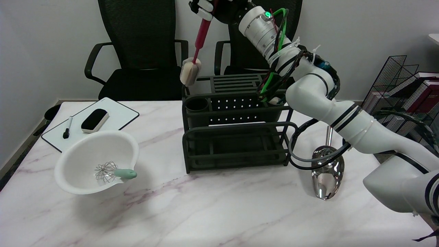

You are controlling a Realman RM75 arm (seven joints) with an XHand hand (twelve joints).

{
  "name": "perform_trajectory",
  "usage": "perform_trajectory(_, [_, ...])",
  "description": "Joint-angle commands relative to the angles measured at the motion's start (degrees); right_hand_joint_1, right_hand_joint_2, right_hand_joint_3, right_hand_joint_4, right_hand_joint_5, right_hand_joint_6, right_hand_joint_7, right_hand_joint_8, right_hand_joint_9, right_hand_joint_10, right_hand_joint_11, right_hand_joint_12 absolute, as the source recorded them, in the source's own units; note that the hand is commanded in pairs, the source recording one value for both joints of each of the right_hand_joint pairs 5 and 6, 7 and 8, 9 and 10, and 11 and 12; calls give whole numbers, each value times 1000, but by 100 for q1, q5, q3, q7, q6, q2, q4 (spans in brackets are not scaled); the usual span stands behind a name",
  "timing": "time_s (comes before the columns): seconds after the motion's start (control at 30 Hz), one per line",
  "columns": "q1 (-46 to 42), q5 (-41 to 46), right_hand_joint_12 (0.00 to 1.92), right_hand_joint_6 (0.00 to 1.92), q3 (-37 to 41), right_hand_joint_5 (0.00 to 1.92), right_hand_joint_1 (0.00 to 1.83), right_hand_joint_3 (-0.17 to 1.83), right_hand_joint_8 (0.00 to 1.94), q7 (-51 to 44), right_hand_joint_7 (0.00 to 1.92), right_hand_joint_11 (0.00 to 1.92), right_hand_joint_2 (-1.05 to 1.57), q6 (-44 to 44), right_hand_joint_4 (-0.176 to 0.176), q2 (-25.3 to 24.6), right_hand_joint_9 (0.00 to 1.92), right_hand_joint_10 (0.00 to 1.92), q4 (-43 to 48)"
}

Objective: Place the pink sponge bottle brush into the kitchen storage rack.

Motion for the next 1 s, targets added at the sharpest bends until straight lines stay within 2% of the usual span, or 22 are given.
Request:
perform_trajectory(0.03, [-46, -296, 1920, 1920, -125, 1920, 996, 356, 1920, 57, 1920, 1920, 1571, 53, 0, 132, 1920, 1920, -74])
perform_trajectory(0.43, [-479, -296, 1920, 1920, -137, 1920, 1003, 378, 1920, 75, 1920, 1920, 1571, -47, 0, 327, 1920, 1920, 400])
perform_trajectory(1.0, [-587, -296, 1920, 1920, -373, 1920, 1007, 374, 1920, 39, 1920, 1920, 1571, -95, 0, 267, 1920, 1920, 302])
